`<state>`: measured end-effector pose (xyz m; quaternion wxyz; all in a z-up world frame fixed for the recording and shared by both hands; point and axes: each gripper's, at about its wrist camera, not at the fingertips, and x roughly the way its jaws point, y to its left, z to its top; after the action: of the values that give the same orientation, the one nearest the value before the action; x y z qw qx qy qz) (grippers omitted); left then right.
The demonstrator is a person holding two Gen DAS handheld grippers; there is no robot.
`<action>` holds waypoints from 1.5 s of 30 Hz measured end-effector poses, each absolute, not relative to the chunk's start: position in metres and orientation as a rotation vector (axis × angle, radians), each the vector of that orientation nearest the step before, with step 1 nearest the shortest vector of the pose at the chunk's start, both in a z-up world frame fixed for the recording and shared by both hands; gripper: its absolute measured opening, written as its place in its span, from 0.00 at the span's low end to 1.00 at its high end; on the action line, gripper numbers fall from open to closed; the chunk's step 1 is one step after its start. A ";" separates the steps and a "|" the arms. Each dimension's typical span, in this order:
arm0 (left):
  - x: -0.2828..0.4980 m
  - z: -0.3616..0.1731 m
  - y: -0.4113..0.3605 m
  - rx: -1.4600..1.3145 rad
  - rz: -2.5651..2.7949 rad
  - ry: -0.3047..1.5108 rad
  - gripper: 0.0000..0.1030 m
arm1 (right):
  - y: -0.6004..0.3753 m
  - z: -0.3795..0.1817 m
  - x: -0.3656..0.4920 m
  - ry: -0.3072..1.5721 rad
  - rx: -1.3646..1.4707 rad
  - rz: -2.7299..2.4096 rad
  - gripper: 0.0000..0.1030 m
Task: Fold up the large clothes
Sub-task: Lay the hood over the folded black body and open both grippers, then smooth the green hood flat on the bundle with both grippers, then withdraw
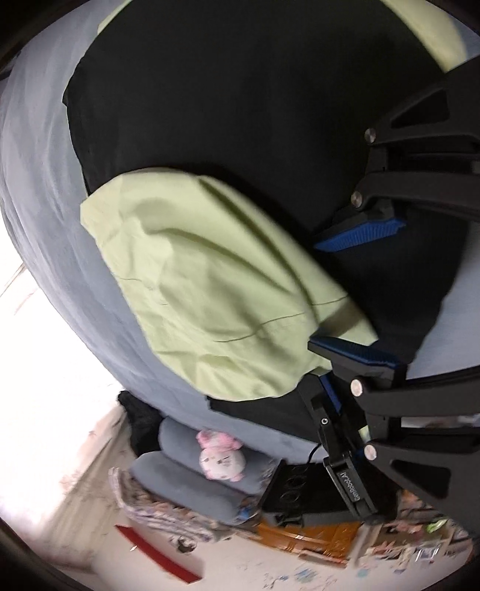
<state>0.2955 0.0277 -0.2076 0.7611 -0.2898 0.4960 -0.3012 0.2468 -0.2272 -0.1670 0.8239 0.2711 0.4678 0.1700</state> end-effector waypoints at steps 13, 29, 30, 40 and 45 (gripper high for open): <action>0.287 -0.191 -0.002 -0.450 -0.382 1.215 0.10 | -0.216 -0.182 0.230 1.077 0.762 0.261 0.11; 0.253 -0.129 -0.008 -0.245 -0.257 0.908 0.21 | -0.202 -0.109 0.220 0.882 0.307 0.099 0.24; 0.256 -0.126 -0.010 -0.249 -0.261 0.892 0.21 | -0.199 -0.108 0.225 0.874 0.293 0.102 0.24; 0.297 -0.141 -0.013 -0.242 -0.262 0.860 0.21 | -0.163 -0.108 0.272 0.826 0.195 0.159 0.24; 0.311 -0.159 -0.024 -0.243 -0.278 0.900 0.21 | -0.162 -0.119 0.283 0.846 0.173 0.158 0.24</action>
<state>0.3113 -0.0236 -0.1586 0.8840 -0.1169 0.4324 -0.1336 0.2830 -0.1625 -0.1186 0.9052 0.0835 0.4096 0.0765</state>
